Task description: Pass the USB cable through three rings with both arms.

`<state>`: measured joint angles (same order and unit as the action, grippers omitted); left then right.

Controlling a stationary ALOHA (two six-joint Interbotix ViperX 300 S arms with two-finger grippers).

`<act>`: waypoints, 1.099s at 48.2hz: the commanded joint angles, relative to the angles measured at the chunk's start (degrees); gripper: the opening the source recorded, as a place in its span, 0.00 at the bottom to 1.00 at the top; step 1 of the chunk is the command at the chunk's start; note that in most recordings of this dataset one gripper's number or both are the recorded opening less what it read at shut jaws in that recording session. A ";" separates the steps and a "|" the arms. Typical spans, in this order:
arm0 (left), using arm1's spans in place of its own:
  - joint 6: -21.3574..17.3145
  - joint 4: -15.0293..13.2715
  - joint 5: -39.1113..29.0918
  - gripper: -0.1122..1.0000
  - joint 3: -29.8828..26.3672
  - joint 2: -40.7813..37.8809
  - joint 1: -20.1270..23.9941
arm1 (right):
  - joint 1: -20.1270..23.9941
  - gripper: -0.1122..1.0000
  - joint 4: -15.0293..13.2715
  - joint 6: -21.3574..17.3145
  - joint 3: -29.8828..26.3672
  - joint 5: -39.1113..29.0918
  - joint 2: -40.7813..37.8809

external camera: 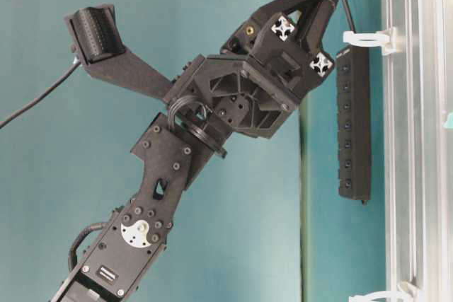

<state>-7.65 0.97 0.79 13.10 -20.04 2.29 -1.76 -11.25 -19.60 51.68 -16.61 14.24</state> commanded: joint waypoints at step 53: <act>0.79 0.18 4.75 0.72 19.95 18.90 0.00 | -2.20 0.07 -2.37 2.29 -5.89 -5.98 -7.91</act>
<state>-7.03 0.97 5.01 32.08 -3.78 2.37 -3.87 -13.36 -18.02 46.58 -22.24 6.15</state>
